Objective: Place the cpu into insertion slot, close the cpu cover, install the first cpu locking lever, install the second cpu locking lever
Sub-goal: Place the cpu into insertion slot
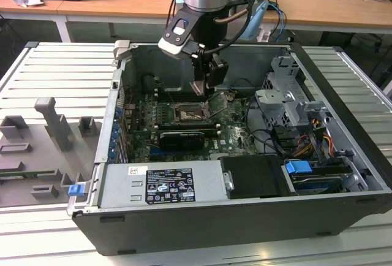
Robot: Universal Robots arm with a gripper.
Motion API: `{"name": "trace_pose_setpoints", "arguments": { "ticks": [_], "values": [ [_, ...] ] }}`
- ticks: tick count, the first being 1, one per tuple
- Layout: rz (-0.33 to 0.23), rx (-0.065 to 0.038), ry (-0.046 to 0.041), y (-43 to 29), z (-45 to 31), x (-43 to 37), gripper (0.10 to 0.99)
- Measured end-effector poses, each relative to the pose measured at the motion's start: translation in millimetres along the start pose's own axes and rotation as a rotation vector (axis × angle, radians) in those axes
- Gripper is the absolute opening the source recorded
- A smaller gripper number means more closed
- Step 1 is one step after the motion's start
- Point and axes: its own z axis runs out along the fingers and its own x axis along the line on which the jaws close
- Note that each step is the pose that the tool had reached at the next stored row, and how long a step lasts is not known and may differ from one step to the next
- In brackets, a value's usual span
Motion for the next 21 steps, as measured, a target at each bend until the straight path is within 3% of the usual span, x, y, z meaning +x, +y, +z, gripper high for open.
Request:
{"name": "trace_pose_setpoints", "arguments": {
  "ticks": [11, 17, 21],
  "values": [
    [0.005, 0.0, -0.0004, -0.6, 7.1, -0.1, 0.525],
    [0.059, -0.001, -0.0052, -0.9, 10.9, 0.5, 0.525],
    [0.068, -0.001, -0.0059, -1.8, 14.6, 0.6, 0.525]
  ]
}}
